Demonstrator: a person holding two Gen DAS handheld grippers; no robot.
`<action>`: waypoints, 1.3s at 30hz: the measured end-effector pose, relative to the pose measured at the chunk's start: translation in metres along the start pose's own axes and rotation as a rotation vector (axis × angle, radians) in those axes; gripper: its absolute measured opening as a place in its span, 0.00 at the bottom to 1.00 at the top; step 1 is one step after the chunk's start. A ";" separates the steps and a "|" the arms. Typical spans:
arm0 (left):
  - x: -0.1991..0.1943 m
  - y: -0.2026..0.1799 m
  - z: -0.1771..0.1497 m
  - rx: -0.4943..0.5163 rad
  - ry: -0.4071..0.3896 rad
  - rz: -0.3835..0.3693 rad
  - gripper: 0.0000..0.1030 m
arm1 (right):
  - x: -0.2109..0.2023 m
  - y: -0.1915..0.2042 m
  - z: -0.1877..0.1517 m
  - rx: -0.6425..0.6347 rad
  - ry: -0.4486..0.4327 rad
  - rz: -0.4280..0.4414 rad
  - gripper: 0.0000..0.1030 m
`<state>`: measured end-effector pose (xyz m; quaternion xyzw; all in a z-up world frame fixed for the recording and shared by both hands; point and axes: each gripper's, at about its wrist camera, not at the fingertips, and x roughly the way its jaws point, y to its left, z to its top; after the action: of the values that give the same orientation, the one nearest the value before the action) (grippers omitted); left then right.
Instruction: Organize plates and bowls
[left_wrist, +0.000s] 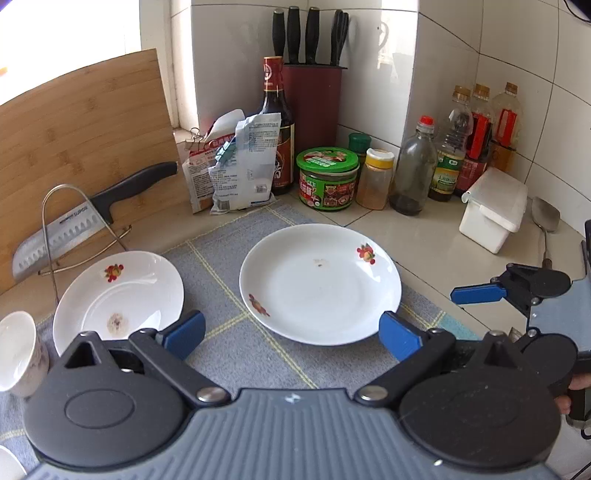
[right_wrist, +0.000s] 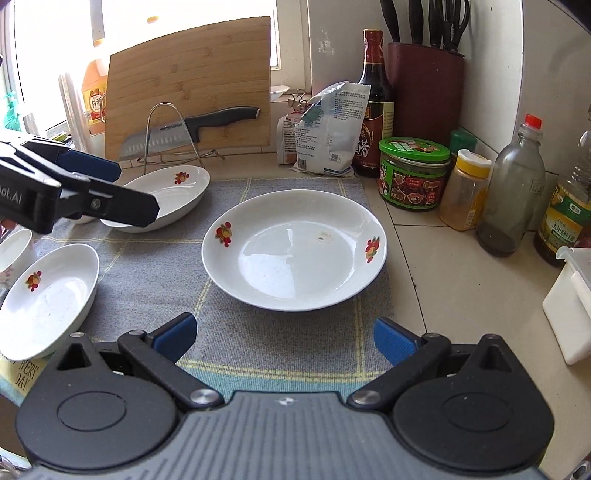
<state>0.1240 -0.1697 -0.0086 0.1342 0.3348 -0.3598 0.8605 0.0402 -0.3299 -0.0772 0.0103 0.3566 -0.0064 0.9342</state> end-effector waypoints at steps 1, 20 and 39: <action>-0.006 -0.003 -0.008 -0.006 -0.002 0.011 0.97 | -0.003 0.002 -0.002 -0.006 0.001 -0.002 1.00; -0.083 0.005 -0.126 -0.120 0.041 0.235 0.97 | -0.005 0.061 -0.021 -0.091 0.051 0.157 1.00; -0.086 0.066 -0.207 -0.166 0.159 0.274 0.97 | 0.041 0.129 0.007 -0.198 0.121 0.243 1.00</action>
<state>0.0276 0.0199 -0.1043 0.1352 0.4089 -0.1986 0.8804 0.0777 -0.2010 -0.0971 -0.0382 0.4074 0.1424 0.9013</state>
